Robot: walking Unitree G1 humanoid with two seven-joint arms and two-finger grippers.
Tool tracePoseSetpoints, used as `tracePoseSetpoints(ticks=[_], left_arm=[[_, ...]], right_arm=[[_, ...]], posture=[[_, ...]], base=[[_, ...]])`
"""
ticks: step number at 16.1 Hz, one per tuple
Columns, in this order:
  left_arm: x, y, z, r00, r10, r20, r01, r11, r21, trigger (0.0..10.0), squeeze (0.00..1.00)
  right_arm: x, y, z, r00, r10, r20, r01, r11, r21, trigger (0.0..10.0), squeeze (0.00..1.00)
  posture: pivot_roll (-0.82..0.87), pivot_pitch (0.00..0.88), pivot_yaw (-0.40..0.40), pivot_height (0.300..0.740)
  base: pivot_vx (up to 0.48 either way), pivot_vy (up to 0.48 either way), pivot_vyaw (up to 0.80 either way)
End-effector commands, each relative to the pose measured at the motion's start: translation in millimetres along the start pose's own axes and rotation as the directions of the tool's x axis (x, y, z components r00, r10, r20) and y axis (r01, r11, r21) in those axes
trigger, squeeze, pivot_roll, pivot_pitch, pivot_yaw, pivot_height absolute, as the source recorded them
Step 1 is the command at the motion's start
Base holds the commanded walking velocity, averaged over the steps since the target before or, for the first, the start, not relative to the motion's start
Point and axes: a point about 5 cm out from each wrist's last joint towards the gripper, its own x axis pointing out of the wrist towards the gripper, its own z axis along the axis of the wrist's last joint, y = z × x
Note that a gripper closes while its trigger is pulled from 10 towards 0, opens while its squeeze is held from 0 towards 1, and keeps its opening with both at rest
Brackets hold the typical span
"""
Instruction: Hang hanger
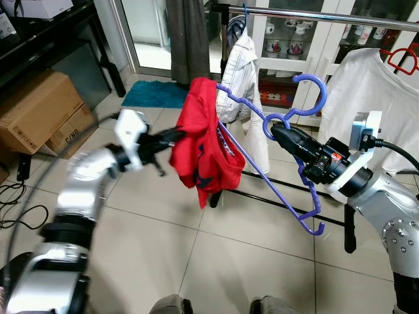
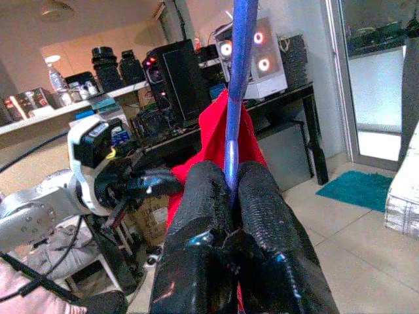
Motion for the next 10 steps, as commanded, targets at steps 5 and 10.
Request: tracePoseSetpoints(ticks=[5,10], left_arm=[[-34.7,39.1,62,0.997,-0.073,-0.005,0.073,0.995,0.074,0.0,0.00],[-49.2,72.4,109,1.000,0.009,0.024,-0.012,0.989,0.146,0.0,0.00]], right_arm=[[-2.7,2.9,-10,0.999,0.016,0.048,-0.018,0.999,0.043,0.0,0.00],[-2.7,8.8,-25,0.998,0.044,0.053,-0.048,0.997,0.067,0.0,0.00]], posture=[[-0.10,0.000,0.110,0.740],[-0.06,0.000,0.117,0.740]], base=[[0.000,0.000,0.00],[0.000,0.000,0.00]])
